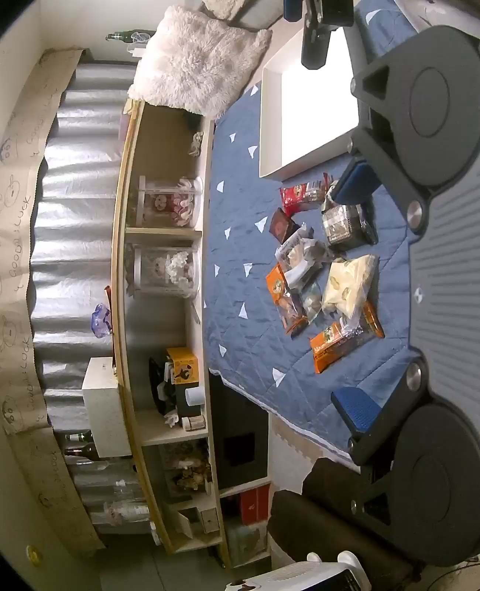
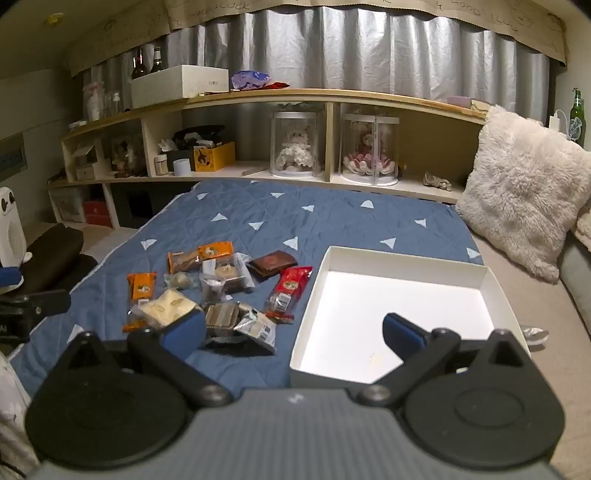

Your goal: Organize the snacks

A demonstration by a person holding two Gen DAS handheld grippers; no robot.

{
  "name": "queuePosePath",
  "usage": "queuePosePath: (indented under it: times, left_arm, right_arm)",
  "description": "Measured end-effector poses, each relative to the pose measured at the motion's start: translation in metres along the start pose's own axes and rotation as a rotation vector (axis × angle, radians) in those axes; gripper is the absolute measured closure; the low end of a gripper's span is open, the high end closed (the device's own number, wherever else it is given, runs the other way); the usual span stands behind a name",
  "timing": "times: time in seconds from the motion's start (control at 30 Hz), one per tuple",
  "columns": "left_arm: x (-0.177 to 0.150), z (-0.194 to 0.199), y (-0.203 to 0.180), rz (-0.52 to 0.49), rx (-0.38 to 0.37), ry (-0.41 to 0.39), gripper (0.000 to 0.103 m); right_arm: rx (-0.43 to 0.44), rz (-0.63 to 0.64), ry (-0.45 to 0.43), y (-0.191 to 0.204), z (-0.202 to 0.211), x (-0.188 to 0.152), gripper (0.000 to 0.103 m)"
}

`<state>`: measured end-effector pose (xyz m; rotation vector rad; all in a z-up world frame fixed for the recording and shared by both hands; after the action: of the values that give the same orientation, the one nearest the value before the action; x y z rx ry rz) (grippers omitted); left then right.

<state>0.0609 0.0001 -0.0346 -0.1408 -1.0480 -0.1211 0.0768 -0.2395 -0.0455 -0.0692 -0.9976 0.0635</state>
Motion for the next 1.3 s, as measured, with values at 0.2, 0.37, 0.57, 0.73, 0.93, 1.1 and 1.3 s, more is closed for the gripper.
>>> queuePosePath:
  times: [0.2,0.37,0.57,0.73,0.93,1.1,1.3]
  left_arm:
    - [0.0002,0.0011,-0.0008,-0.006,0.002,-0.005,0.000]
    - [0.0000,0.0001,0.0000,-0.002,0.002,0.000,0.000]
    - [-0.0002,0.0001,-0.0001,-0.002,0.001,0.001,0.000]
    - [-0.0002,0.0002,-0.0001,-0.002,0.001,0.001,0.000]
    - [-0.0005,0.0004,-0.0006,-0.003,-0.001,0.001,0.000]
    - [-0.0006,0.0003,-0.0009,-0.003,-0.001,0.001,0.000]
    - [-0.0005,0.0002,-0.0006,-0.002,0.000,0.002,0.000]
  right_arm:
    - [0.001,-0.001,0.001,0.0003,-0.0002,-0.0004,0.001]
    - [0.002,0.000,0.002,0.0007,-0.0004,-0.0017,0.001]
    - [0.000,0.001,0.004,0.0005,-0.0007,-0.0010,0.001]
    - [0.000,0.002,0.005,0.0008,-0.0011,-0.0007,0.001]
    - [-0.001,0.002,0.007,0.0012,-0.0011,-0.0004,0.001]
    - [-0.001,0.002,0.005,0.0003,0.0001,-0.0010,0.001]
    - [-0.002,0.004,0.008,0.0002,-0.0007,-0.0008,0.001]
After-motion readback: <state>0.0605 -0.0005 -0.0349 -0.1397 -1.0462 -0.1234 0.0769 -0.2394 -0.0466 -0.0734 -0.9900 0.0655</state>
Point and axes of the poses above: each gripper's, at about its wrist camera, not at the fingertips, and z roughly against the way its jaws point, y to its left, x to its top, the point moved 7 cm from there along -z, roughly the way its jaws point, and after that the axes turned 10 degrees about -x, right-handed, at the moved point
